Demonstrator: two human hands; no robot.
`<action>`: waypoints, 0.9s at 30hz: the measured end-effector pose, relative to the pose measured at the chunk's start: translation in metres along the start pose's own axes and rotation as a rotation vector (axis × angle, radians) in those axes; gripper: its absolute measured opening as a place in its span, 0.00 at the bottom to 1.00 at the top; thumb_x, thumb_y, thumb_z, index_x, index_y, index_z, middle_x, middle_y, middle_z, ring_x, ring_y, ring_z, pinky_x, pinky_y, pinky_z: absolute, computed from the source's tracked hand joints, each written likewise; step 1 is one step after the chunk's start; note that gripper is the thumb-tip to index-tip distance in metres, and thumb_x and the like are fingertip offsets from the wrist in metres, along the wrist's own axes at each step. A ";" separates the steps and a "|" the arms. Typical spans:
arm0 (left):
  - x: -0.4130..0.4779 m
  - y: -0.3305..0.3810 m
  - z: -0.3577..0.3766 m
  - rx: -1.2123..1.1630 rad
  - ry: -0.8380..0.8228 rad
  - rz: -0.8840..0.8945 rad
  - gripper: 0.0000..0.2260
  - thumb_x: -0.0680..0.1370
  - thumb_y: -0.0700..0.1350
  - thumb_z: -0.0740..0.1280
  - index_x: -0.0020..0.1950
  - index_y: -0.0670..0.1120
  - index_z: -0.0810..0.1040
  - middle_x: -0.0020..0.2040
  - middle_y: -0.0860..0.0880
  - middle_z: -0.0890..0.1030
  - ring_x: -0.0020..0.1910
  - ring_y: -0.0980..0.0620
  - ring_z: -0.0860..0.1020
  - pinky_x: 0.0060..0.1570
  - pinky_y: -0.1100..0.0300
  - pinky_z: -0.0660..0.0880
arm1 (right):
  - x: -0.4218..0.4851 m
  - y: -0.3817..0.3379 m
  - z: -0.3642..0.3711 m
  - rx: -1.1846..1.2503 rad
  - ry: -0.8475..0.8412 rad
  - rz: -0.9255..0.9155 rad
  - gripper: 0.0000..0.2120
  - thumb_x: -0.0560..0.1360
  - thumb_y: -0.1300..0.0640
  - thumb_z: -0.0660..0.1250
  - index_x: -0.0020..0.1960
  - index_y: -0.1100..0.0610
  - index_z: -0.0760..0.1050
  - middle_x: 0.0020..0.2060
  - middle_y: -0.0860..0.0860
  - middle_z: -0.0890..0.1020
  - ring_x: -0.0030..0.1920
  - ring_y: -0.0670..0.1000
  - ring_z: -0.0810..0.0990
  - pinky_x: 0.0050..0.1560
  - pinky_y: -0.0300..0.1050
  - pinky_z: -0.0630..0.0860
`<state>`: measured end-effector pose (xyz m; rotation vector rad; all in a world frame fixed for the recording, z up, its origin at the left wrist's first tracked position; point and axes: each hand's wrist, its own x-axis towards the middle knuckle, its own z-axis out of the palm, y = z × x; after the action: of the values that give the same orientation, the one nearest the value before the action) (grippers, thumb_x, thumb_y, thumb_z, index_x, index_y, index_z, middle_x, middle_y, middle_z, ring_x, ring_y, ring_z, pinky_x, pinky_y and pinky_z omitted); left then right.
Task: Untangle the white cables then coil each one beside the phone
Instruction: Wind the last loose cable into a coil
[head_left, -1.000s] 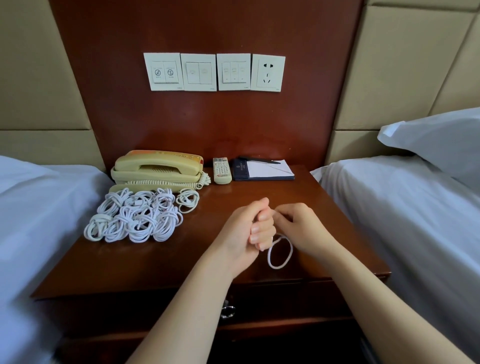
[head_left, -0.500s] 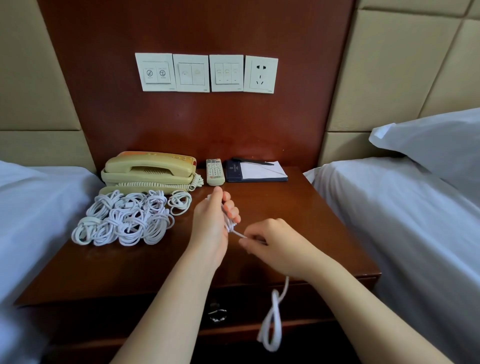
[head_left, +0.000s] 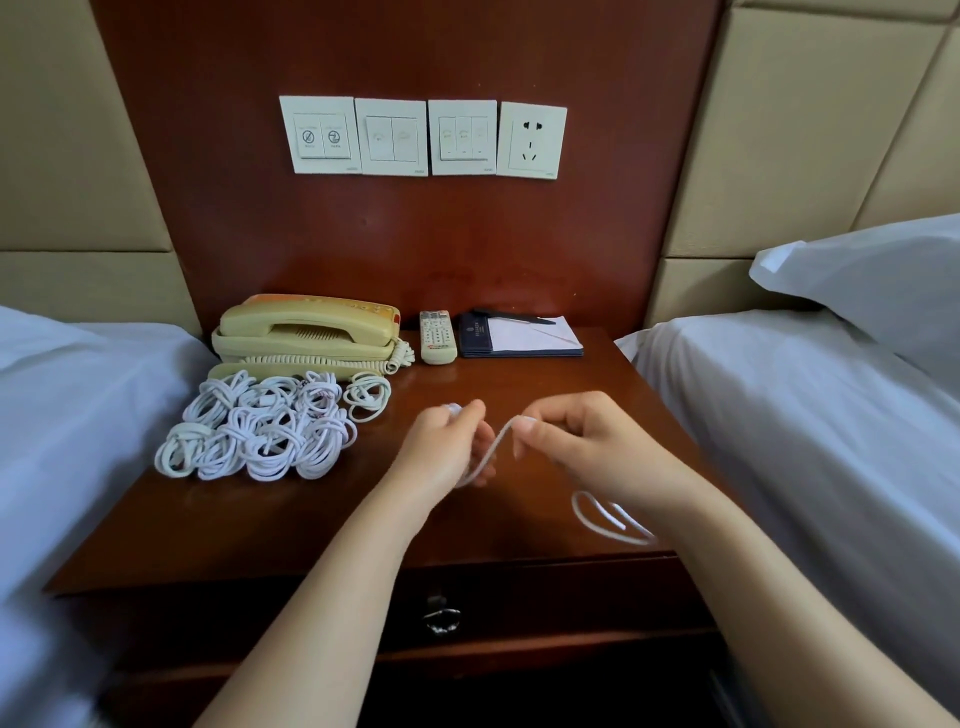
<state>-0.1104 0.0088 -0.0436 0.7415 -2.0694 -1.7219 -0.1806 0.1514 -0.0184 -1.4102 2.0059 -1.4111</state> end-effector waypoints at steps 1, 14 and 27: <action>-0.002 0.000 0.001 0.005 -0.102 -0.026 0.19 0.82 0.51 0.56 0.37 0.41 0.74 0.26 0.48 0.75 0.22 0.54 0.74 0.25 0.64 0.71 | 0.001 0.003 0.000 -0.011 0.046 -0.016 0.14 0.79 0.58 0.62 0.35 0.58 0.77 0.21 0.43 0.65 0.24 0.42 0.59 0.26 0.32 0.57; -0.019 0.010 0.003 -0.362 -0.655 -0.058 0.24 0.81 0.48 0.46 0.25 0.45 0.60 0.19 0.51 0.59 0.18 0.55 0.59 0.20 0.65 0.61 | 0.009 0.022 0.017 0.272 0.171 -0.024 0.16 0.78 0.56 0.62 0.34 0.62 0.75 0.26 0.50 0.73 0.28 0.44 0.68 0.30 0.35 0.66; -0.019 0.018 0.032 -0.281 -0.107 -0.077 0.26 0.83 0.51 0.52 0.27 0.42 0.68 0.18 0.49 0.65 0.19 0.53 0.69 0.23 0.60 0.73 | 0.012 0.029 0.026 0.035 0.266 -0.059 0.18 0.80 0.49 0.58 0.32 0.50 0.72 0.27 0.52 0.77 0.27 0.47 0.73 0.31 0.47 0.70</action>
<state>-0.1162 0.0475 -0.0311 0.6611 -1.8294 -2.0810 -0.1833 0.1282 -0.0524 -1.3365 2.0984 -1.7311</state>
